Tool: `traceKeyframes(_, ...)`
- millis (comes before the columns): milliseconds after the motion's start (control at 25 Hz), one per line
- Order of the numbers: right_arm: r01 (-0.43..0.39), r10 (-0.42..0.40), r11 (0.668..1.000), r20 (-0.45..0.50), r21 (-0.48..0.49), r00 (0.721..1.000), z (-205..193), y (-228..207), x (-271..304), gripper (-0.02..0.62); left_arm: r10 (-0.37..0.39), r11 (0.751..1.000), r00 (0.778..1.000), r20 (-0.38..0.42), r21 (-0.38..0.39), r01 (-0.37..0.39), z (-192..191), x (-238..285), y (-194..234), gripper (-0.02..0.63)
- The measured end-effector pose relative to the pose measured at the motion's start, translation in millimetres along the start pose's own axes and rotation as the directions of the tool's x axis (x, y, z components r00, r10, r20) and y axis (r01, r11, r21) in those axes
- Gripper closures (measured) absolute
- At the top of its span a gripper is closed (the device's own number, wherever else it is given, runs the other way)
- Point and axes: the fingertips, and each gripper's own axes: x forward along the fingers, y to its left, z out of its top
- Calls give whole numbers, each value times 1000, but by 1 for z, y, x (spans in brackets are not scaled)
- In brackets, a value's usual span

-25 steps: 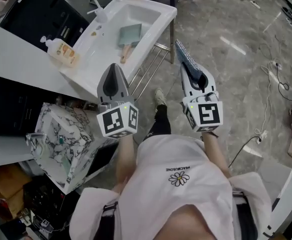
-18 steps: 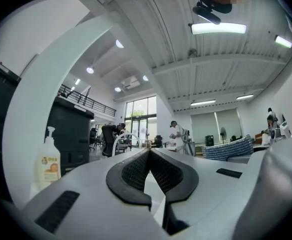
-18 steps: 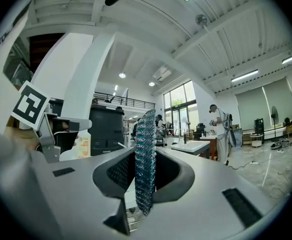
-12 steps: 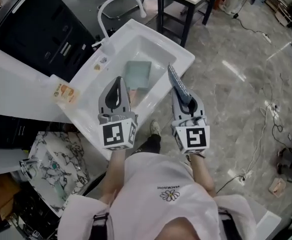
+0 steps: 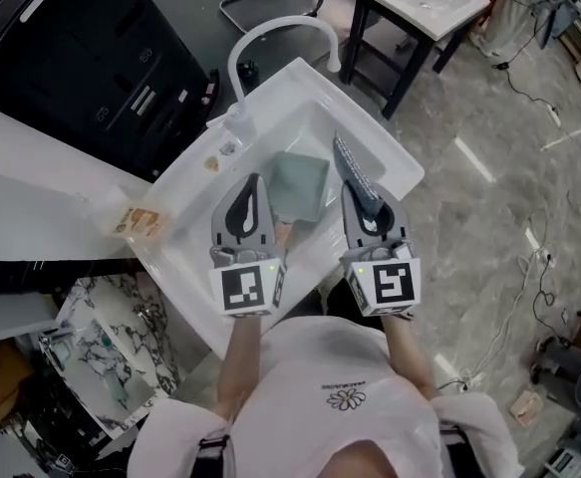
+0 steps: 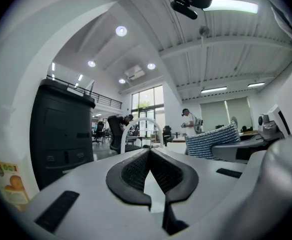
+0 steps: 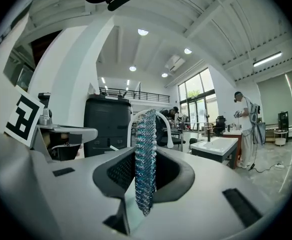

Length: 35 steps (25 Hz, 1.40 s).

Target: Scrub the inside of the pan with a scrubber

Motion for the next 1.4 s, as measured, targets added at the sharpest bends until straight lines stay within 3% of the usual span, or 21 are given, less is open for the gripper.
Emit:
traceKeyframes(440,-195,198,979,-43,61,979,-5,-3,52,538,185,982,980,-70,-35,-188,-14,16,35,591)
traceKeyframes(760,-257,260,963,-33,83,965,-8,-8,67,538,270,958,960,-74,-76,-275,-12,12,48,591)
traceKeyframes(1000,-273,277,958,-40,88,960,-10,-9,72,538,190,978,964,-185,-54,-203,-33,25,52,587)
traceKeyframes(1120,-276,281,957,-59,84,958,-15,-11,70,538,96,990,952,-290,-73,-122,-61,33,50,479)
traceKeyframes(1200,-275,282,957,-74,87,957,-19,-12,68,538,26,993,912,-410,-95,-71,-96,34,44,421)
traceKeyframes(1240,-275,282,957,-83,89,956,-21,-12,67,538,-12,993,877,-480,-107,-45,-117,32,38,405)
traceKeyframes(1280,-275,283,957,-90,91,955,-23,-12,66,538,-51,993,831,-554,-119,-19,-140,29,31,403)
traceKeyframes(1400,-272,281,958,-110,92,953,-29,-13,63,538,-140,989,659,-739,-141,52,-205,11,9,425)
